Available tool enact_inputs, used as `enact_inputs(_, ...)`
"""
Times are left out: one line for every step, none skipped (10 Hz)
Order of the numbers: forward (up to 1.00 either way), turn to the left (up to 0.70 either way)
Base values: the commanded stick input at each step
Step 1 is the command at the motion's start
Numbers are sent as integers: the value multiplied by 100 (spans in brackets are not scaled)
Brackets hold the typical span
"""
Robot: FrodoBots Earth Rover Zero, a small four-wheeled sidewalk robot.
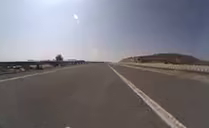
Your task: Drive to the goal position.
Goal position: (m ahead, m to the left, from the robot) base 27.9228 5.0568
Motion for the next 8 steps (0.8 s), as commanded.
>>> enact_inputs(100,0)
enact_inputs(100,0)
enact_inputs(100,0)
enact_inputs(100,0)
enact_inputs(100,0)
enact_inputs(100,0)
enact_inputs(100,0)
enact_inputs(100,0)
